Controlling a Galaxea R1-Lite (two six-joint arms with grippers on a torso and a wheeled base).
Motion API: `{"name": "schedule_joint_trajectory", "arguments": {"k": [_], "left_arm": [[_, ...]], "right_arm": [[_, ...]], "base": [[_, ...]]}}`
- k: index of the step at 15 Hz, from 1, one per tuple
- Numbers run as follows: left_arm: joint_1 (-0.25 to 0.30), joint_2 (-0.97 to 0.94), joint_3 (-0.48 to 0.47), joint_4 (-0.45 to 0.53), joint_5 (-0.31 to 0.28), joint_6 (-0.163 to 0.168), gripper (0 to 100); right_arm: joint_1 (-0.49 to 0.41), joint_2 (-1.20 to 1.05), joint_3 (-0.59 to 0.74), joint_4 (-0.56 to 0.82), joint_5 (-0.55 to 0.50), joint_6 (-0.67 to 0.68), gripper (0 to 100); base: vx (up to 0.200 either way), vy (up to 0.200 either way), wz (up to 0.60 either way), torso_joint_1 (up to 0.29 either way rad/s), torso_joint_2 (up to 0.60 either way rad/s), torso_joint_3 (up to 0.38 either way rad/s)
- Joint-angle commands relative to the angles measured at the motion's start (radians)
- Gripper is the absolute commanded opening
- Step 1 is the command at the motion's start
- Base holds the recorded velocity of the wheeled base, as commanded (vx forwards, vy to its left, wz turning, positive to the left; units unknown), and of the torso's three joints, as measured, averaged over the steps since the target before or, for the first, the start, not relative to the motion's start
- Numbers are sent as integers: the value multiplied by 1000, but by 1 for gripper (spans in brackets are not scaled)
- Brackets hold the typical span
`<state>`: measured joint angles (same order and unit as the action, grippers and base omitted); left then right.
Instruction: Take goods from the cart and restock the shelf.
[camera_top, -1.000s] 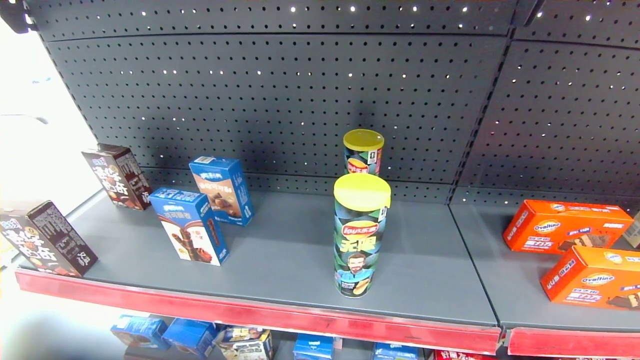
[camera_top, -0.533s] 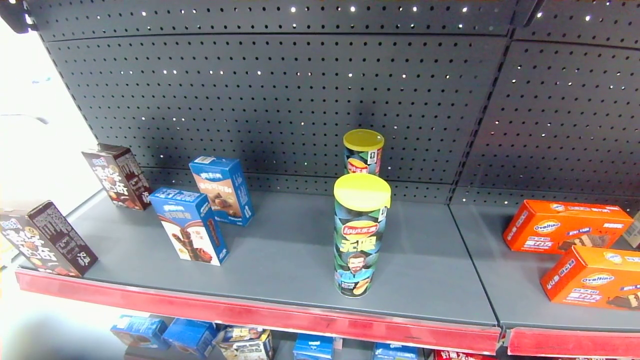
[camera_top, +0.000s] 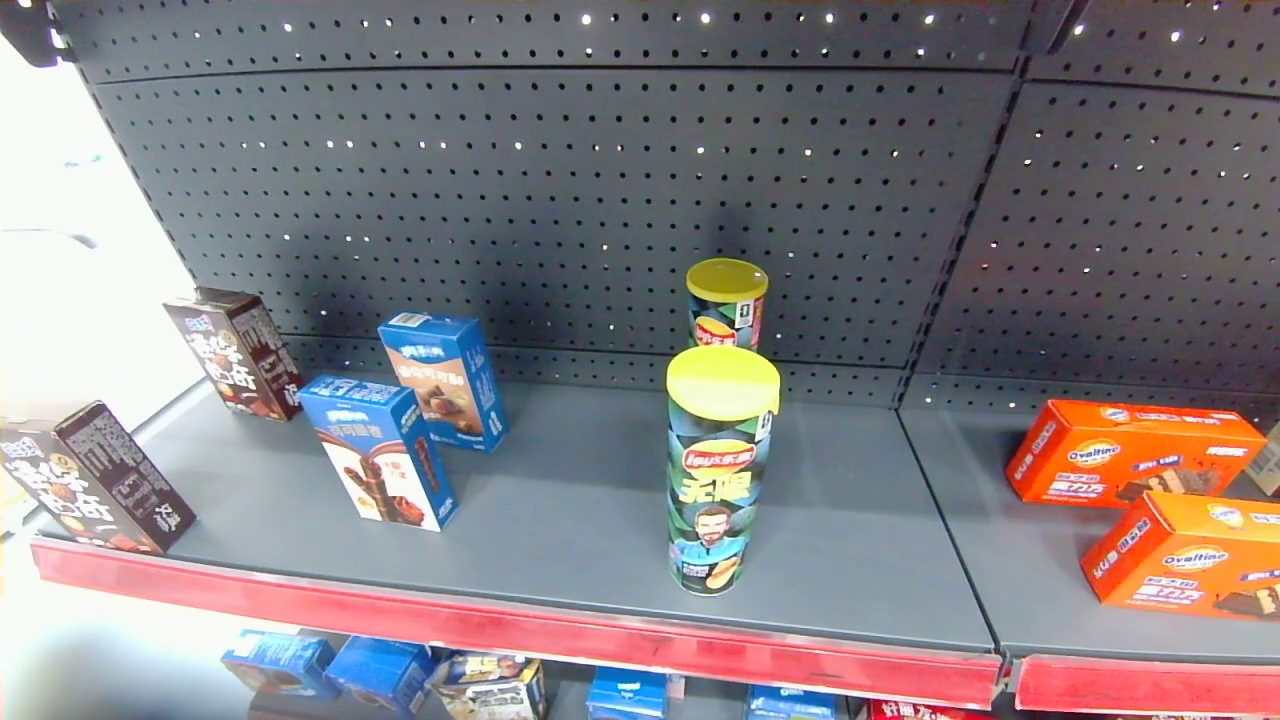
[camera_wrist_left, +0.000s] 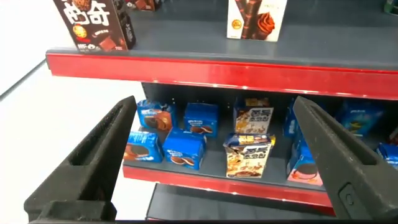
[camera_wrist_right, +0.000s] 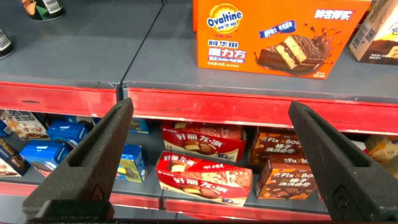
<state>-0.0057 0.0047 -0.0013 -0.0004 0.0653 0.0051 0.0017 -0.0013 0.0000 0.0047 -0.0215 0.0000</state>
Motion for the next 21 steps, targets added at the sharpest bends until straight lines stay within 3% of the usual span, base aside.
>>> {"name": "schedule_joint_trajectory", "arguments": {"k": [1,6,10,17,21], "left_arm": [[0,6,1,0,1,-1,100],[1,5,1,0,-10,30,100],[0,5,1,0,-67,32,100],[0,6,1,2,-68,24,100],[0,6,1,2,-70,24,100]], "right_arm": [[0,1,0,0,0,0,100],[0,1,0,1,2,-3,100],[0,1,0,0,0,-2,100],[0,1,0,0,0,0,100],[0,1,0,0,0,-2,100]], "base": [[0,0,0,0,0,0],[0,0,0,0,0,0],[0,200,0,11,0,4],[0,0,0,0,0,0],[0,0,-300,1,2,0]]}}
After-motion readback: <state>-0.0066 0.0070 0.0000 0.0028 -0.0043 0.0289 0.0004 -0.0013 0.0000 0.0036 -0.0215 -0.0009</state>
